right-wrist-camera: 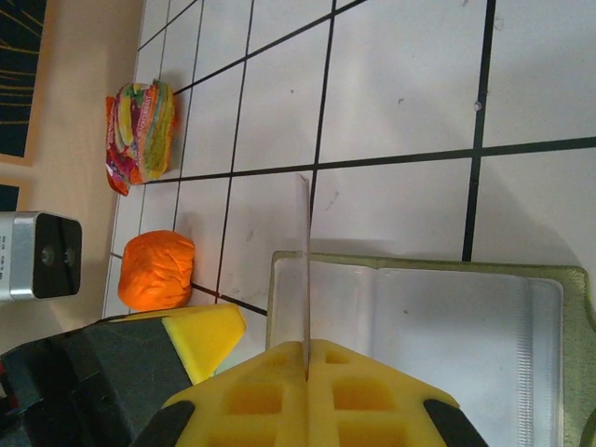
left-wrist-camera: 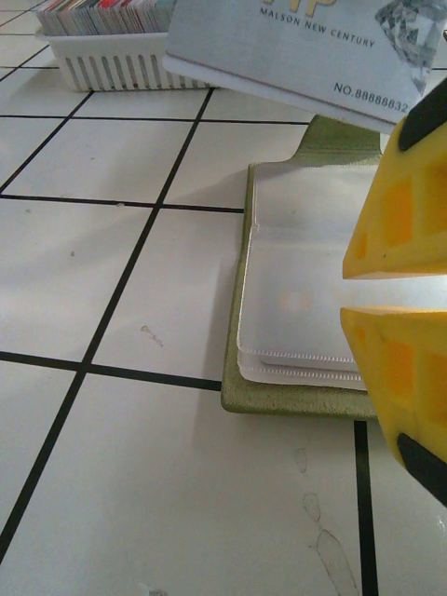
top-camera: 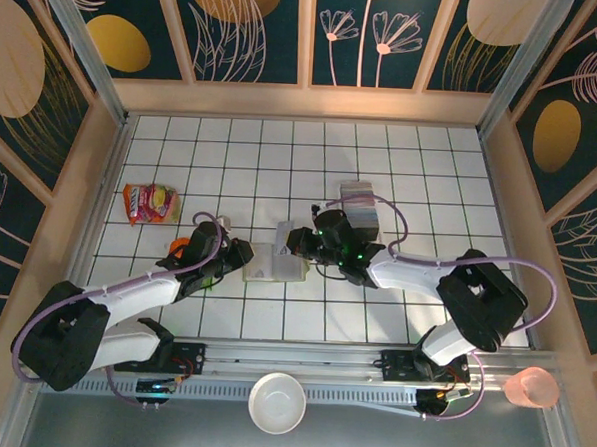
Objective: Put the credit cards into the card holder
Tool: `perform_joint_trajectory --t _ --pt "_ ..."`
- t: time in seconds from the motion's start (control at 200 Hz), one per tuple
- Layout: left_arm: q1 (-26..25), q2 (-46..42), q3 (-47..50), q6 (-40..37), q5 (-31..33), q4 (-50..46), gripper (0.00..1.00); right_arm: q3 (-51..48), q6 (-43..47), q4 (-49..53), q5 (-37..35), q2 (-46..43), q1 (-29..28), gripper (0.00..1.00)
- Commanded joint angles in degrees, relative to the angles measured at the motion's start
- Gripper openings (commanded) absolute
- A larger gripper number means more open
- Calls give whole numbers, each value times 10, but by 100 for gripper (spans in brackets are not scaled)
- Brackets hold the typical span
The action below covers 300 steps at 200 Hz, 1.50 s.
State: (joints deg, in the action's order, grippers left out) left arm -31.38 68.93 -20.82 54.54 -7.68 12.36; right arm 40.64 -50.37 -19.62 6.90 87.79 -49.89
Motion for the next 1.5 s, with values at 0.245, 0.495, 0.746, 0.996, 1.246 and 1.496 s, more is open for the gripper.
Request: perform_joint_trajectory --t 0.245,0.495,0.746,0.996,1.246,1.496 --pt "4 11 5 -5 10 -10 7 3 -8 14 -34 36 -21 0" --pt "4 33 10 -8 5 -2 2 3 -18 5 -26 54 -28 0" --pt "4 43 21 -12 14 1 0 5 -32 -13 -13 71 -36 0" --pt "4 51 26 -18 20 -1 0 -2 -44 -35 -4 72 -38 0" --pt "4 59 27 -20 19 1 0 1 -51 -48 11 87 -38 0" --pt "4 66 28 -23 17 2 0 -8 -71 -62 29 98 -42 0"
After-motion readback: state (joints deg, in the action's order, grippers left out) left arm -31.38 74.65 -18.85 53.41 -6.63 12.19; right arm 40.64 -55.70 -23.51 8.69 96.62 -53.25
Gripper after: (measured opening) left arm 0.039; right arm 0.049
